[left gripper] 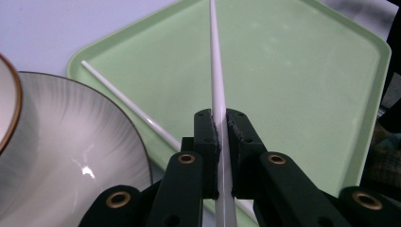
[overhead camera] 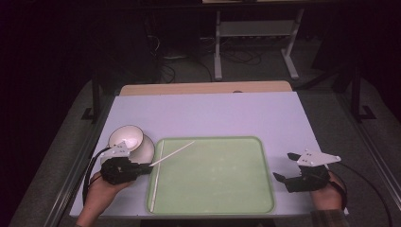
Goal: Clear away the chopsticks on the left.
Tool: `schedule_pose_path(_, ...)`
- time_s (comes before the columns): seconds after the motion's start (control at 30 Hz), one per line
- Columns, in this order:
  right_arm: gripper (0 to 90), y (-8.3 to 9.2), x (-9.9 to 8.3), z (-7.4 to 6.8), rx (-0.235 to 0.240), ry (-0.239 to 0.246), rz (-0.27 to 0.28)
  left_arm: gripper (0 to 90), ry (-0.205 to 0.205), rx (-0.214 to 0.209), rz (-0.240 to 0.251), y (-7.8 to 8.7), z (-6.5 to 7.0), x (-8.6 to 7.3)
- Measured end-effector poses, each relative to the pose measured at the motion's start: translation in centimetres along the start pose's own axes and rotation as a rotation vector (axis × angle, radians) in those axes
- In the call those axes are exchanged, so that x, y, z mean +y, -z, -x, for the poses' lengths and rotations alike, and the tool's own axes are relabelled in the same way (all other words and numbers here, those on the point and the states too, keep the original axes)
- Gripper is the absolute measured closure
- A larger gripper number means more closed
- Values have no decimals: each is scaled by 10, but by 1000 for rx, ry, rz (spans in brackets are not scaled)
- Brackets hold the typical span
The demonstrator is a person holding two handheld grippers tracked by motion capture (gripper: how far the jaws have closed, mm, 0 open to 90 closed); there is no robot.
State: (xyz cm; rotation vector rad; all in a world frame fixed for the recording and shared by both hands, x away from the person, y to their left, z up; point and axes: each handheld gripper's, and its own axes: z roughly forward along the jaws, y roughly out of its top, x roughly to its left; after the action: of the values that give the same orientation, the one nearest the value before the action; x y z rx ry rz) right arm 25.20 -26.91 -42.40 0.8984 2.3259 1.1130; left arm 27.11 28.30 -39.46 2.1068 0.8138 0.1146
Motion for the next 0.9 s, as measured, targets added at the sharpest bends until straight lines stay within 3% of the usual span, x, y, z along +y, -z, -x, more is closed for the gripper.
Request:
schedule_pose_path(0.53,132,0,0,1,0,-1,2,835,-33,-53,-22,-36,18,19)
schedule_pose_path(0.9,132,0,0,0,0,2,1,834,-26,-41,-55,-75,25,34)
